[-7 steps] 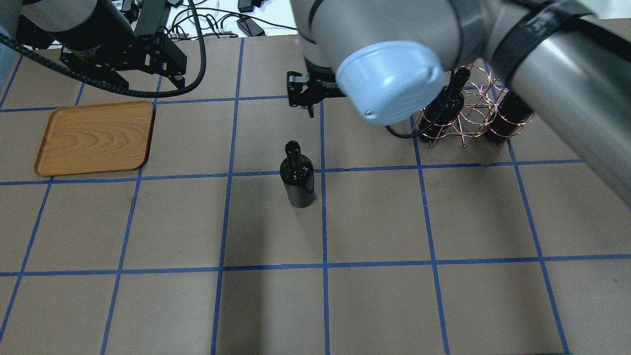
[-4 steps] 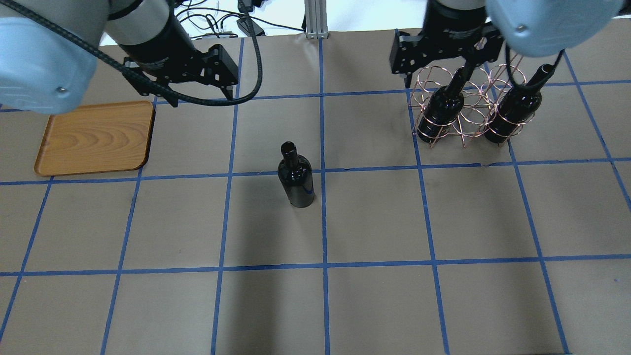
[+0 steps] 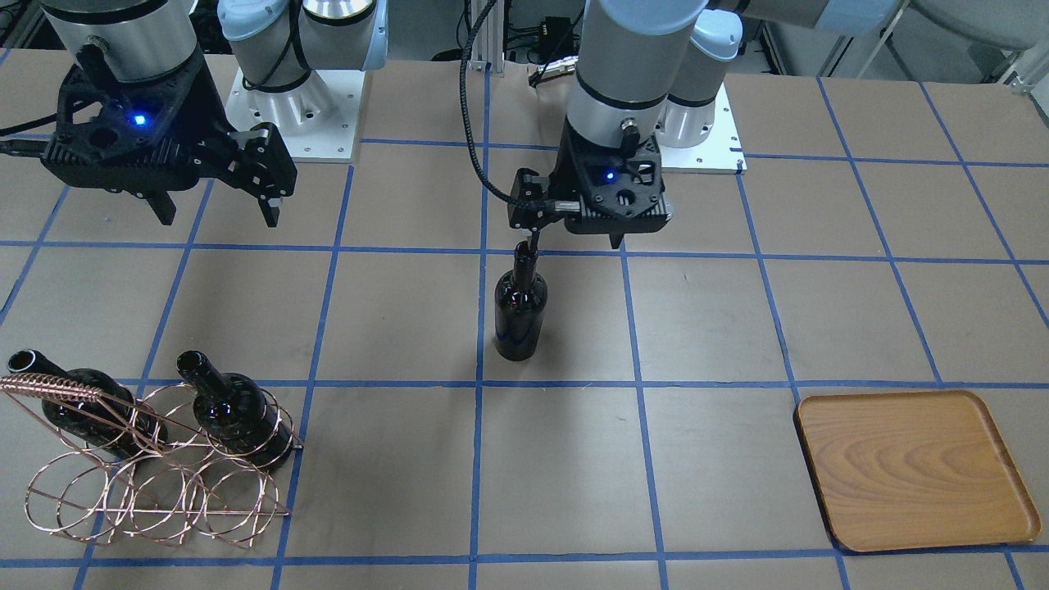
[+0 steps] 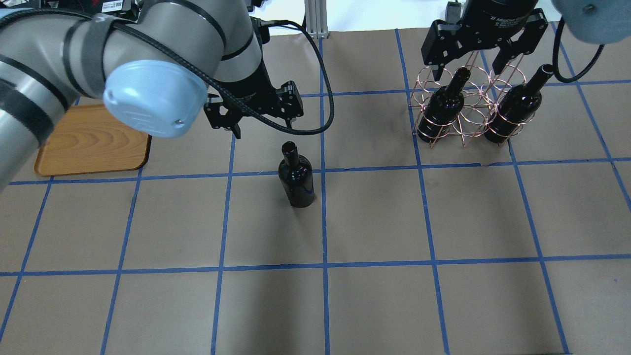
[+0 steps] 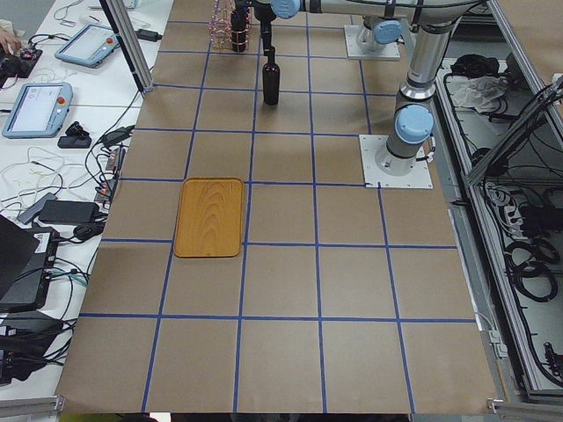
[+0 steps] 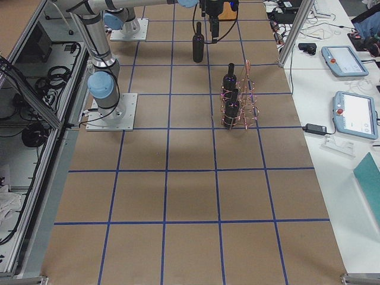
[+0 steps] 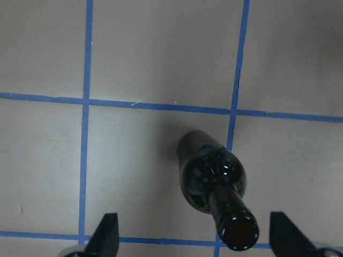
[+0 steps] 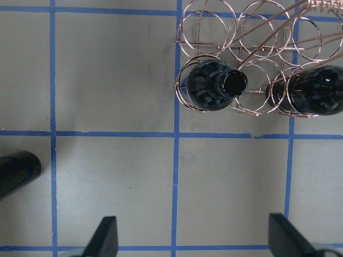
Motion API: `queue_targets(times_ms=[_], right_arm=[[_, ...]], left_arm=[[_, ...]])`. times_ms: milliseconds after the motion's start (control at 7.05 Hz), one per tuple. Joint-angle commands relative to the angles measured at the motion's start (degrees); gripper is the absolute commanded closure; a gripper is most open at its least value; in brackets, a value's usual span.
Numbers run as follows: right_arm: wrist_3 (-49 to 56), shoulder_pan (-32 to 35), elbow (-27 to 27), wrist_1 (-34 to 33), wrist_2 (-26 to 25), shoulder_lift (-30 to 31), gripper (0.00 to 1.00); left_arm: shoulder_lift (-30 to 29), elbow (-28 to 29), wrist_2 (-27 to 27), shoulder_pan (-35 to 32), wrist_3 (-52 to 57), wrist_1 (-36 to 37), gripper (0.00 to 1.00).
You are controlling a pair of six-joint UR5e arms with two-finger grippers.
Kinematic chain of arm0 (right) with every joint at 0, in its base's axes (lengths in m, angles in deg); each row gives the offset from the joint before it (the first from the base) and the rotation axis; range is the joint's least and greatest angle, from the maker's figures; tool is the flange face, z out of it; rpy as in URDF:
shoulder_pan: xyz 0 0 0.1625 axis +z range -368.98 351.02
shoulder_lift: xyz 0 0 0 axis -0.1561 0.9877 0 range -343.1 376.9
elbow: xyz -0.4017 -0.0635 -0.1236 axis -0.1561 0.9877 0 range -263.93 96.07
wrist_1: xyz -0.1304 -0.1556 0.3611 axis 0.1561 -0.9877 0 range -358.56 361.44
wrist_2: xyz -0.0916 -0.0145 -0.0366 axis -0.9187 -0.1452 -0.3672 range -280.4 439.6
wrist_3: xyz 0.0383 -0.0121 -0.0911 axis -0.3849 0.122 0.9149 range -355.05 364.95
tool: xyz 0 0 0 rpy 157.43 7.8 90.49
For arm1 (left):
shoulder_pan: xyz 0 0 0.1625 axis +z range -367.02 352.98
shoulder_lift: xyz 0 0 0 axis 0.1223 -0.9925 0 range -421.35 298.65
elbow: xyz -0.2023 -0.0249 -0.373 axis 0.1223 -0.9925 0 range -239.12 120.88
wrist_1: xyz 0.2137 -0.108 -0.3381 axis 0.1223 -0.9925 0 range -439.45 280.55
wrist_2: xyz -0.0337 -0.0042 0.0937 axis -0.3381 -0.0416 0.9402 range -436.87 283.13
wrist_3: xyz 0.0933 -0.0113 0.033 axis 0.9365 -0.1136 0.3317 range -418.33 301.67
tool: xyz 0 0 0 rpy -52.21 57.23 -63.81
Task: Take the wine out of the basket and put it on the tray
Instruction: 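Move the left gripper over the standing bottle and lower onto its neck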
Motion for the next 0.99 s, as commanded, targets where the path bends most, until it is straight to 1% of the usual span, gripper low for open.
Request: queue_targets(times_ms=[0, 284, 568, 851], right_arm=[[-0.3, 0.0, 0.7, 0.3, -0.1, 0.1, 0.00], [-0.3, 0.1, 0.7, 0.5, 0.1, 0.2, 0.00], [-0.2, 0.1, 0.6, 0.4, 0.4, 0.2, 0.00], [-0.1, 0.0, 0.4, 0.5, 0.0, 0.2, 0.00]], left_arm=[[-2.4, -1.1, 0.2, -3.3, -0.2, 1.9, 0.00], [-2.8, -1.2, 0.2, -3.6, 0.5, 1.4, 0.00], [-2.1, -3.9, 0.4, -3.6, 0.7, 1.8, 0.00], [-1.9, -4.3, 1.6, -3.7, 0.1, 1.8, 0.26]])
